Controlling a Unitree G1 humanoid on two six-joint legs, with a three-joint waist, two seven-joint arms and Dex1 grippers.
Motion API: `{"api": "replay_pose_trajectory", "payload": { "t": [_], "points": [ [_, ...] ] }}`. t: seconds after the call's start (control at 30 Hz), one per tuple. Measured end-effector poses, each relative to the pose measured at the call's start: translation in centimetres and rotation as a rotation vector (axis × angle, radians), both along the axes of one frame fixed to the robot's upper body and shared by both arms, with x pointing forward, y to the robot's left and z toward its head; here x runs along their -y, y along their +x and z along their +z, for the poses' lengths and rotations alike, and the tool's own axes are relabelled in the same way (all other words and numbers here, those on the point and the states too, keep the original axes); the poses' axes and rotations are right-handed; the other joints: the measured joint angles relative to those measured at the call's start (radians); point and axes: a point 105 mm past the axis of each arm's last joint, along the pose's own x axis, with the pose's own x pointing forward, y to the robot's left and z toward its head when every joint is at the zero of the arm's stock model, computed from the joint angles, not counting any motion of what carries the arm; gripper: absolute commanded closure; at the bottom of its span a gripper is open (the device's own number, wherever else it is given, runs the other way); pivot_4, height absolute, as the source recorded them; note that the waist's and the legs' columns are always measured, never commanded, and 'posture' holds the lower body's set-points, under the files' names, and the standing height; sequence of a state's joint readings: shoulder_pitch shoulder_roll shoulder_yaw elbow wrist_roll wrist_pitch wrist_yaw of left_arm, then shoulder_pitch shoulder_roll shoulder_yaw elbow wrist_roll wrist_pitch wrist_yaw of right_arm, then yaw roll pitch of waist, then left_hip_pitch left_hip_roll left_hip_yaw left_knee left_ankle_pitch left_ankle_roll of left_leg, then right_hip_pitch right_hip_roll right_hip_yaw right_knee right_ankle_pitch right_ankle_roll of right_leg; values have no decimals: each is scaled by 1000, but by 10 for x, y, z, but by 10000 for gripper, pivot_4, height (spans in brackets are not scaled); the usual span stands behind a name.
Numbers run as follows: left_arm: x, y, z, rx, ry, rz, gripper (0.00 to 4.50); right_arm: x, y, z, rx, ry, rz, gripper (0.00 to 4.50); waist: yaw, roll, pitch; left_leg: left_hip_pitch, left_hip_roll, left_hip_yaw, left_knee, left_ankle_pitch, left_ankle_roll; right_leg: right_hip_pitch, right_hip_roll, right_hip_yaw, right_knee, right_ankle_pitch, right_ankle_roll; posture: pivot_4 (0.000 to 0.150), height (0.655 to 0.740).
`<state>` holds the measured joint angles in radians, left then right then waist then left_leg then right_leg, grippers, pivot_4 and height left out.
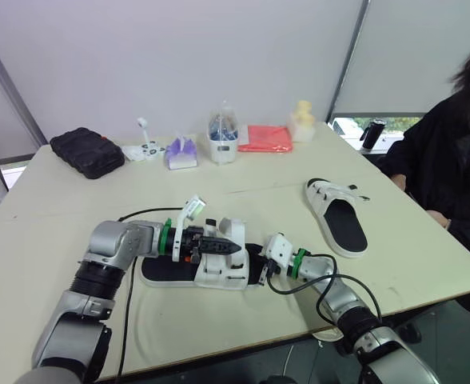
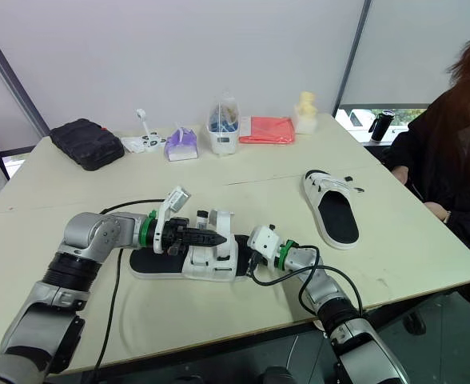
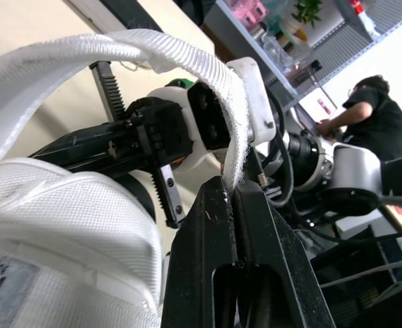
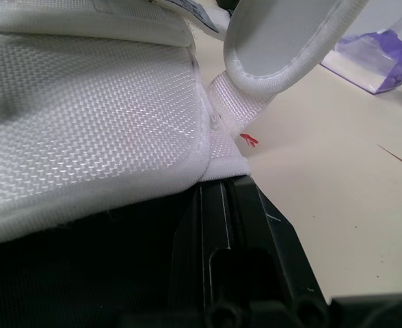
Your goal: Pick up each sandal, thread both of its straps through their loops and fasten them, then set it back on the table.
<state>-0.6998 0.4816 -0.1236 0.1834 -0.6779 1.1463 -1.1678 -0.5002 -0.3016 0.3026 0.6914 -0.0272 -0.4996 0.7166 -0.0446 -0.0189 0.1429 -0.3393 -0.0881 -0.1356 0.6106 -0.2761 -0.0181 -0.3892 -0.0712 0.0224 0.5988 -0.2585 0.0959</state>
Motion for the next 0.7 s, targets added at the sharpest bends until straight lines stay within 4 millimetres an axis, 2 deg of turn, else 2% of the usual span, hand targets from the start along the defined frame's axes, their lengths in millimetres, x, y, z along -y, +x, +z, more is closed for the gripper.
{"api": "replay_pose_trajectory", "payload": {
  "t": [0.13, 0.53, 0.7],
  "points": [
    [-2, -4, 0, -16, 5, -10, 44787, -1, 0, 0, 0, 2, 0, 45000, -1, 0, 0, 0, 0, 0, 0, 0, 0, 0, 0, 0, 0, 0, 0, 1500, 7400],
    [-5, -20, -19, -44, 51, -57, 44787, -1, 0, 0, 0, 2, -3, 45000, 0, 0, 0, -1, 0, 0, 0, 0, 0, 0, 0, 0, 0, 0, 0, 1500, 7400],
    [2, -14, -18, -53, 22, -33, 44787, 0, 0, 0, 0, 2, -4, 45000, 1, 0, 0, -1, 0, 0, 0, 0, 0, 0, 0, 0, 0, 0, 0, 1500, 7400]
  ]
}}
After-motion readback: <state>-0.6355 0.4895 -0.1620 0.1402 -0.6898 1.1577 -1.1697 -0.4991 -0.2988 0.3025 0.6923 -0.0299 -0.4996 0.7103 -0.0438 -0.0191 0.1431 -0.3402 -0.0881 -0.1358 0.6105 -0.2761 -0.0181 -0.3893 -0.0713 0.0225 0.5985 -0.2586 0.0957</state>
